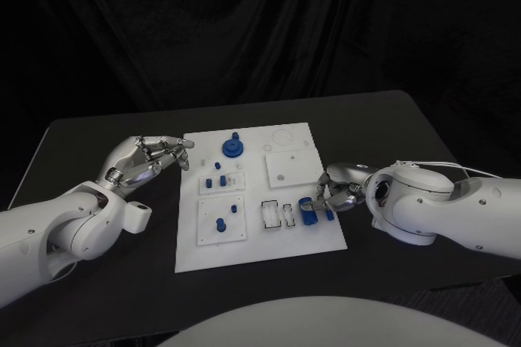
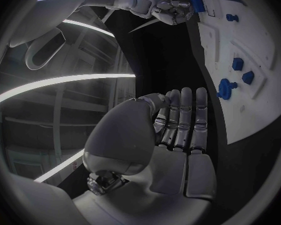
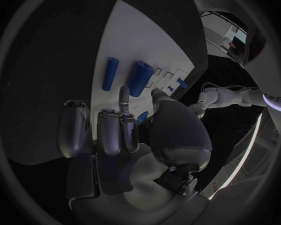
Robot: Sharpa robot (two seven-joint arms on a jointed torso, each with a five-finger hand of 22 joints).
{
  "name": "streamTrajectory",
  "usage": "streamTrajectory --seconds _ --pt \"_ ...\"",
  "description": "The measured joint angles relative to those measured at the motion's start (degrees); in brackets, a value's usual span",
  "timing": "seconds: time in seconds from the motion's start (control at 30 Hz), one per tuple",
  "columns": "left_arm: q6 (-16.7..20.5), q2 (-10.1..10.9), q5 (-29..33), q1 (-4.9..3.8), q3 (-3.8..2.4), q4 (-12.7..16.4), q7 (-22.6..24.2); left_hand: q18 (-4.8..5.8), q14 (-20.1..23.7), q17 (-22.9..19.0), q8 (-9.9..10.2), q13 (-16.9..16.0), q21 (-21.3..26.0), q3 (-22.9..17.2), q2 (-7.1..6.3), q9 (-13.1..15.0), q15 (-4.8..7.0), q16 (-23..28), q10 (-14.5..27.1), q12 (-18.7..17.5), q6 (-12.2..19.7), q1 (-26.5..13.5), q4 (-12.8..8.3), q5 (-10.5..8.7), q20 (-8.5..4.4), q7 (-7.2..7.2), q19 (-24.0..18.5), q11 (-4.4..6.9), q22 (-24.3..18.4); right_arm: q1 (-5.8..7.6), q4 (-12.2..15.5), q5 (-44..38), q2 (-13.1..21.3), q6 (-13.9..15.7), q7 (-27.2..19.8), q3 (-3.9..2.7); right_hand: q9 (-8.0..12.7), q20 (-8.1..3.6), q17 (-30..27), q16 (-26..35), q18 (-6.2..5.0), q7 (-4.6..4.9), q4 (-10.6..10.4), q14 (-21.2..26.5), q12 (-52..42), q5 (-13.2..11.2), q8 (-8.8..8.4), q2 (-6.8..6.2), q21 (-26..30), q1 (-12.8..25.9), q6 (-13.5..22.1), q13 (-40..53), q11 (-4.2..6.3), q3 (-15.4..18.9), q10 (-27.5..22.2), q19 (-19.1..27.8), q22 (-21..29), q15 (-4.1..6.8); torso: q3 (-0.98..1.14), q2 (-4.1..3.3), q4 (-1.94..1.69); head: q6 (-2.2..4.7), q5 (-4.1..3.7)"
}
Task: Assemble the parts on the task board
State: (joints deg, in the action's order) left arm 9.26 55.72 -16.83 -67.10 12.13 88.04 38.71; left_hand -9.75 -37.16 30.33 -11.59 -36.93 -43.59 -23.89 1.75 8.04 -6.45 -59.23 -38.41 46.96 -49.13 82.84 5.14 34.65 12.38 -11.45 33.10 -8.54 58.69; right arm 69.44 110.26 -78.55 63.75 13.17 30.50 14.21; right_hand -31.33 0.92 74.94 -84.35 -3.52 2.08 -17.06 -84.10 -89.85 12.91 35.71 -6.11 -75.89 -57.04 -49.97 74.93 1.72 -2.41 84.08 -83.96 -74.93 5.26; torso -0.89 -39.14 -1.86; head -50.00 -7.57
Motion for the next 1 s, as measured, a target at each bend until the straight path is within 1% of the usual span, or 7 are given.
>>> streamTrajectory --seconds 0.43,0.57,0.7,0.73,0.87,0.93,1.0 --pt "-1.56 -0.06 0.18 0.9 0.01 -0.46 0.04 0.0 0.0 -0.24 0.0 0.27 0.0 0.0 0.01 0.0 0.0 0.23 0.0 0.0 0.0 0.0 0.0 0.19 0.0 0.0 0.0 0.0 0.0 -1.68 -0.55 -2.8 -1.53 -0.48 0.36 0.01 0.13 0.0 -0.01 0.0 -0.02 -0.23 0.23 0.11 0.0 -2.13 0.23 0.17 -0.22 0.29 -0.62 -0.01 0.15 -0.57 -0.16 0.01 0.01 0.11 -0.1 0.04 -0.14 -0.01 0.18" --pt "-1.94 -0.03 0.2 1.05 0.01 -0.49 -0.02 0.0 0.0 -0.37 0.0 0.41 0.22 0.0 0.01 -0.01 0.0 0.23 0.0 -0.27 0.0 0.0 0.0 0.19 0.0 0.0 0.0 0.0 0.0 -2.19 -1.42 -3.25 -2.56 -0.88 0.41 0.01 0.19 0.0 -0.01 0.0 -0.02 -0.22 0.15 0.11 0.0 -2.13 0.23 0.45 -0.22 0.57 -0.62 -0.01 0.15 -0.78 -0.15 0.01 0.01 0.11 -0.13 0.03 -0.16 -0.01 0.21" --pt "-2.3 -0.03 0.22 1.18 0.01 -0.53 -0.11 0.01 0.0 -0.45 0.0 0.5 0.22 0.16 0.0 -0.01 0.0 0.23 0.0 -0.27 0.13 0.0 0.17 0.19 0.0 -0.14 0.0 0.0 -0.05 -2.54 -2.58 -3.66 -3.6 -1.35 0.54 0.0 0.27 0.0 -0.01 0.0 -0.02 -0.22 0.16 0.12 0.0 -1.81 0.24 1.45 -0.22 1.57 -0.62 -0.01 0.15 -1.26 -0.16 0.01 0.01 0.11 -0.14 0.02 -0.17 -0.01 0.26" --pt "-2.35 -0.03 0.23 1.2 0.01 -0.54 -0.13 0.01 0.0 -0.47 0.0 0.53 0.22 0.16 0.01 -0.01 0.0 0.23 0.0 -0.27 0.2 0.0 0.17 0.19 0.0 -0.2 0.0 0.0 -0.05 -2.59 -2.82 -3.76 -3.81 -1.44 0.59 -0.01 0.27 0.0 -0.01 0.0 -0.02 -0.22 0.25 0.11 0.0 -1.12 0.3 1.65 -0.22 1.73 -0.62 -0.01 0.15 -1.36 -0.16 0.01 0.01 0.11 -0.14 0.02 -0.17 -0.01 0.27" --pt "-2.65 -0.03 0.24 1.26 0.01 -0.57 -0.24 0.01 0.0 -0.52 0.0 0.59 0.21 0.16 0.0 -0.01 0.0 0.45 0.0 -0.27 0.2 0.0 0.17 0.19 0.0 -0.21 0.0 0.0 -0.05 -2.64 -3.64 -4.25 -4.61 -1.79 0.73 -0.14 0.22 0.0 -0.01 0.0 -0.02 -0.12 0.31 0.11 0.0 4.89 0.51 3.28 -0.22 1.98 -0.94 -0.01 0.15 -2.05 -0.16 0.01 0.01 0.11 -0.14 0.02 -0.17 -0.01 0.38" --pt "-2.78 -0.03 0.25 1.33 0.01 -0.61 -0.34 0.01 0.0 -0.58 -0.22 0.66 0.21 0.16 -0.23 -0.01 0.0 0.45 0.0 -0.27 0.2 0.24 0.17 0.19 0.0 -0.2 0.0 0.0 -0.05 -2.65 -3.83 -4.47 -4.92 -1.93 0.78 -0.18 0.23 -0.2 -0.01 0.0 -0.03 -0.09 0.29 0.11 0.0 9.82 0.35 4.28 -0.22 2.51 -1.14 -0.02 0.14 -2.73 -0.15 -0.19 0.01 0.11 -0.13 0.02 -0.17 -0.01 0.43" --pt "-2.88 -0.03 0.25 1.44 0.0 -0.65 -0.46 0.01 0.0 -0.73 -0.22 0.81 0.36 0.16 -0.22 -0.01 0.0 0.45 0.0 -0.61 0.2 0.23 0.17 0.19 0.0 -0.21 0.0 0.01 -0.05 -2.66 -3.88 -4.66 -5.13 -2.08 0.86 -0.23 0.23 -0.21 -0.01 0.0 -0.03 -0.11 0.3 0.11 0.0 13.17 0.07 4.65 -0.22 2.59 -1.12 -0.02 0.14 -3.17 -0.15 -0.2 0.01 0.11 -0.13 0.03 -0.13 -0.01 0.48"
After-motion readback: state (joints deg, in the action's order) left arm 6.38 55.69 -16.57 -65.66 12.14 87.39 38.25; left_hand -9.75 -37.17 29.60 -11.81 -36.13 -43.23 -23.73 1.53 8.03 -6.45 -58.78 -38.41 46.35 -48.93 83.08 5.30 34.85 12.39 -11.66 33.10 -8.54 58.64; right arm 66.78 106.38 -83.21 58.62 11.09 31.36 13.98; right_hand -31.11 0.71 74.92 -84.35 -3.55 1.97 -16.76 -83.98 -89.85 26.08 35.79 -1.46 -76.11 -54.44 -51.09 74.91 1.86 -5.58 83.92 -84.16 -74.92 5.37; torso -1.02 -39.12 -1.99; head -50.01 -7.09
